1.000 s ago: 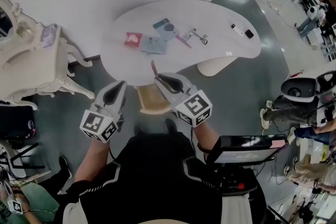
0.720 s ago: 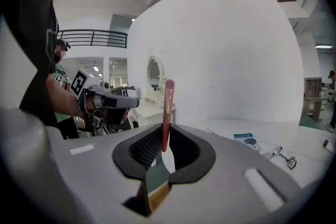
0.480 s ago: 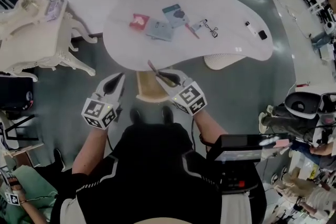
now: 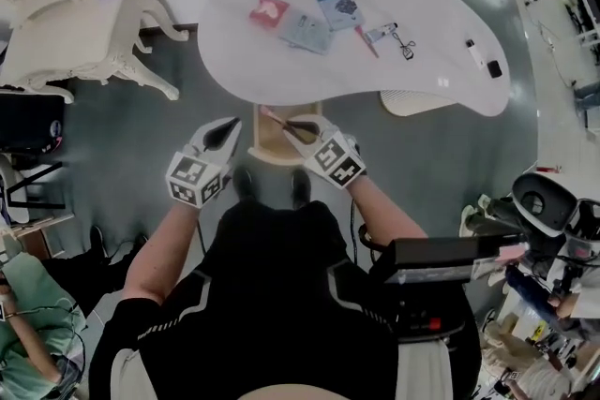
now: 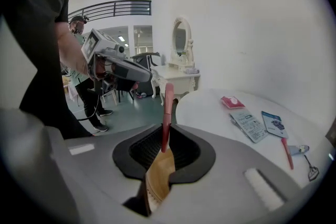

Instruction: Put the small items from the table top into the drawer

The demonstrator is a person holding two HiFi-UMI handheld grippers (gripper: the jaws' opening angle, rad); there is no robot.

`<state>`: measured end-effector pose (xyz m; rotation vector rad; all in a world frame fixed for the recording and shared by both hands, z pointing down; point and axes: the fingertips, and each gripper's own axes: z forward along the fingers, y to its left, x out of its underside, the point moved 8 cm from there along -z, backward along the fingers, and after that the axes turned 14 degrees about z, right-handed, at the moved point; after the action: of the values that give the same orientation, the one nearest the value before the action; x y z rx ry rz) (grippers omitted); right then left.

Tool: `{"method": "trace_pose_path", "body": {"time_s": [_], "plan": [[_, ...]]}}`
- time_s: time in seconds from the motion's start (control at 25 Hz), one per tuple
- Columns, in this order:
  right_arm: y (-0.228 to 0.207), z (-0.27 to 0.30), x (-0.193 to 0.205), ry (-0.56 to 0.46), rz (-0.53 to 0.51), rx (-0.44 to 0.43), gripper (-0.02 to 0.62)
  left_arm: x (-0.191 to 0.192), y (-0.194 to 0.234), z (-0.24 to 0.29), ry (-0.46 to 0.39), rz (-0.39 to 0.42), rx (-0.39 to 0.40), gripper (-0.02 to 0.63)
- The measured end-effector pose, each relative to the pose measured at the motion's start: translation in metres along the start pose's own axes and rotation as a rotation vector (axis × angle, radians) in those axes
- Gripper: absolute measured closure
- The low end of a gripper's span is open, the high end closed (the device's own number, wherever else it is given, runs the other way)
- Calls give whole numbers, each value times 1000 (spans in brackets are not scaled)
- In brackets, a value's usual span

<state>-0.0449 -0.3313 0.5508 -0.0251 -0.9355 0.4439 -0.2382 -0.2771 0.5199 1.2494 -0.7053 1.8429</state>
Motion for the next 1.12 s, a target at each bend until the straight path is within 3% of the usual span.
{"method": "trace_pose_path", "body": {"time_s": [0.36,0.56,1.12], "plan": [[-9,35,35,212,-83,-43,551,48,-1,11,90,-50,-43,606],[-17,61,55,328,-181,-92,551,74,-2,21,126,-93,-100,606],[-51,121,110,564,-330,-173,551,110,-9,41,187,-142,-146,606]]}}
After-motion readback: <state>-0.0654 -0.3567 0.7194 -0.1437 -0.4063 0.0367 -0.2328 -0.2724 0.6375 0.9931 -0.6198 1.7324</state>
